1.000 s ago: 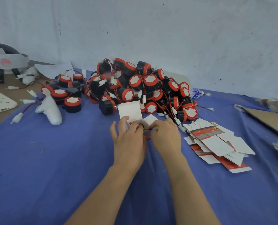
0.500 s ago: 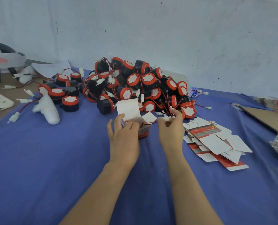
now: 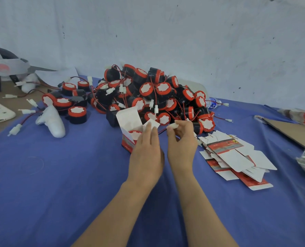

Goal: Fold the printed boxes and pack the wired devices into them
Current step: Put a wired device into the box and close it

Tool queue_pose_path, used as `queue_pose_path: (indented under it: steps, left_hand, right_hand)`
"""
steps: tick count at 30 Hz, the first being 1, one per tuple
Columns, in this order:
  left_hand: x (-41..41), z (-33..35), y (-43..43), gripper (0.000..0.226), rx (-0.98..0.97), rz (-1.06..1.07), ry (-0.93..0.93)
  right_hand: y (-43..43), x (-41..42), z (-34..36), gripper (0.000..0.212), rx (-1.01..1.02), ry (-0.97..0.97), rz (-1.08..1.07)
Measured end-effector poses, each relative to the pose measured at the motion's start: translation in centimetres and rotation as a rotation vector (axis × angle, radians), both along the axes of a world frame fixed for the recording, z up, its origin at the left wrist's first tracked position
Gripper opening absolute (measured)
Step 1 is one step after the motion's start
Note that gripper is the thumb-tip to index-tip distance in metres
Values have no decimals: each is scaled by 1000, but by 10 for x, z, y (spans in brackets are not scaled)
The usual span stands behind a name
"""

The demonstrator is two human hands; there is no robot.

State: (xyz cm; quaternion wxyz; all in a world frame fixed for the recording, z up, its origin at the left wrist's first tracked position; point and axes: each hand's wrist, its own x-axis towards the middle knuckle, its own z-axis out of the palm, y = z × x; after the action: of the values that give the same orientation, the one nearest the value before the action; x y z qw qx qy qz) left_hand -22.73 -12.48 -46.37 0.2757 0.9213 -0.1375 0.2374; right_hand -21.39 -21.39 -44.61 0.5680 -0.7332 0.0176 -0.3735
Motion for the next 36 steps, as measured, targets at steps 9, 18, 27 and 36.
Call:
queue_pose_path:
  steps: [9,18,27,36]
  left_hand:
    - [6,-7,7,24,101,5,13]
    - [1,-1,5,22,56,-44,73]
    - [0,-3,5,34,109,-96,0]
    - [1,-6,4,43,109,-53,55]
  right_hand:
    - [-7,-1,8,24,247,-34,-60]
    - [-6,1,0,6,-387,97,-107]
    - [-25,-8,10,14,-555,335,187]
    - [-24,-6,13,10,-588,468,141]
